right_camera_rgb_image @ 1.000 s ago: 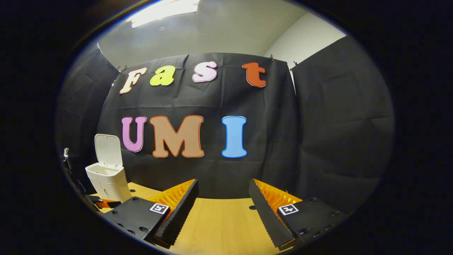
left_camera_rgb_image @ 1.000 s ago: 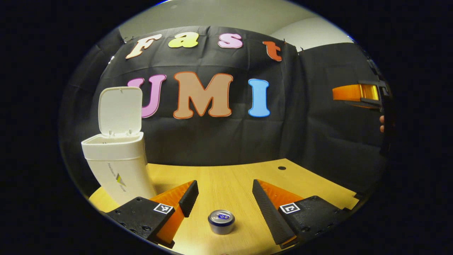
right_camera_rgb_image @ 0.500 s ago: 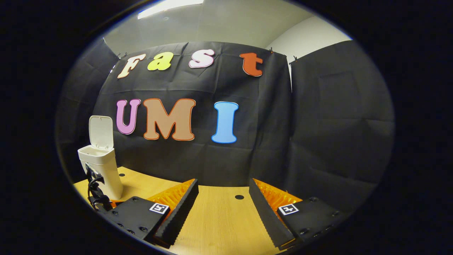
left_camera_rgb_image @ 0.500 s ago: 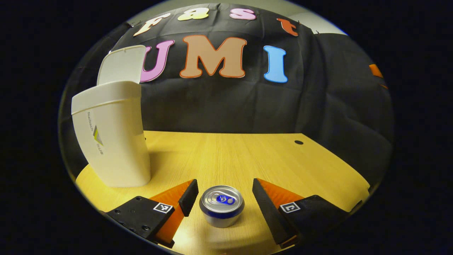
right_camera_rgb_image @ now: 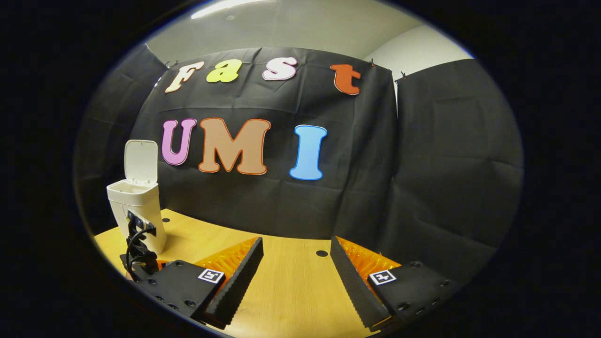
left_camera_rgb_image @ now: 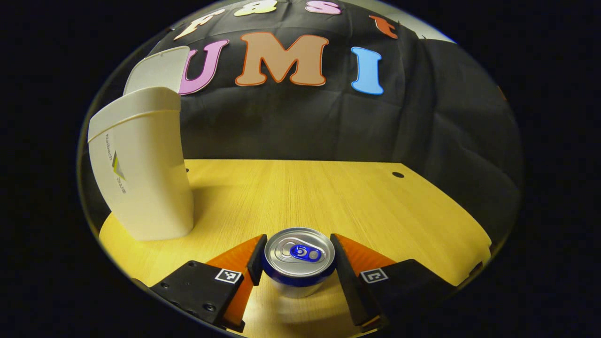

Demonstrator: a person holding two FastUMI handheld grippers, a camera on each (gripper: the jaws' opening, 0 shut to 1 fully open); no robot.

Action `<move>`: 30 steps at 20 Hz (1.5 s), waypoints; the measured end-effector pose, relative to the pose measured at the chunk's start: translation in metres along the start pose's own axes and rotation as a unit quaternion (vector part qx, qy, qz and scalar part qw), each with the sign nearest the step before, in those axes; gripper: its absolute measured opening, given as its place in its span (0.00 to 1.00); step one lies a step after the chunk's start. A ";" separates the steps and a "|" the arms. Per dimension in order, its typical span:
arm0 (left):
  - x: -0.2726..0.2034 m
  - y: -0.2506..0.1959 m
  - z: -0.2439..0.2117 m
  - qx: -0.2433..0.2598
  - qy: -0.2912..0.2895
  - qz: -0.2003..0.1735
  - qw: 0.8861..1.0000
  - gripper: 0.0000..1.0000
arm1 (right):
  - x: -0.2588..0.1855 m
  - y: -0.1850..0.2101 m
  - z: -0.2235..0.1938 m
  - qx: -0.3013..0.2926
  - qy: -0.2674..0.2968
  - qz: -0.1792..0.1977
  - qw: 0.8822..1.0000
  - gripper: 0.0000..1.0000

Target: Press the lid of the desktop garbage bin to open it, pick up the crumpled paper on the desktop and throw it into the bin, then pick up the pop can on the desktop and drop it into the bin, and finally close the garbage bin lid.

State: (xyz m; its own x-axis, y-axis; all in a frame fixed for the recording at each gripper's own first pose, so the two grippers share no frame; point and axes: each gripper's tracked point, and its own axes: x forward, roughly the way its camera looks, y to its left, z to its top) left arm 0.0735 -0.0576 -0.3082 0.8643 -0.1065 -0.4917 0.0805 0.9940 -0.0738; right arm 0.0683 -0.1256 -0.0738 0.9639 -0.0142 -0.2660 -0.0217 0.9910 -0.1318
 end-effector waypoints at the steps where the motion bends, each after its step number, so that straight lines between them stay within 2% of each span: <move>1: -0.006 -0.002 0.014 0.003 -0.017 -0.006 1.000 0.76 | -0.002 0.006 0.002 0.001 -0.002 0.005 1.000 0.96; 6: -0.041 0.002 0.084 -0.002 -0.075 -0.028 0.997 0.76 | -0.008 0.032 0.017 -0.003 -0.017 0.029 0.999 0.96; 13: -0.086 0.051 0.171 0.004 -0.138 -0.002 0.990 0.75 | -0.017 0.072 0.024 0.009 -0.036 0.065 0.997 0.96; 16: -0.101 0.083 0.200 0.007 -0.160 0.022 0.987 0.75 | -0.017 0.086 0.019 0.019 -0.033 0.074 0.997 0.96; 20: -0.109 0.142 0.241 0.026 -0.188 0.073 0.979 0.75 | -0.015 0.100 0.011 0.033 -0.025 0.078 0.996 0.96; 21: -0.110 0.158 0.251 0.029 -0.196 0.086 0.976 0.75 | -0.015 0.104 0.011 0.035 -0.024 0.078 0.996 1.00; 23: -0.108 0.195 0.268 0.035 -0.209 0.118 0.970 0.75 | -0.014 0.107 0.010 0.035 -0.022 0.075 0.996 0.96; 29: -0.082 0.277 0.268 0.031 -0.191 0.178 0.965 0.75 | -0.012 0.113 0.007 0.029 -0.013 0.061 0.998 0.96; 30: -0.076 0.284 0.263 0.025 -0.184 0.183 0.965 0.75 | -0.012 0.113 0.004 0.026 -0.010 0.060 0.998 1.00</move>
State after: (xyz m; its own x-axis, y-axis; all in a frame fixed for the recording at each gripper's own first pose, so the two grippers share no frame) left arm 0.1618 0.2395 -0.0636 0.9565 0.2592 -0.1341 -0.2482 0.9642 0.0931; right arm 0.0551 -0.0124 -0.0814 0.9604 0.1080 -0.2569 -0.1246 0.9910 -0.0493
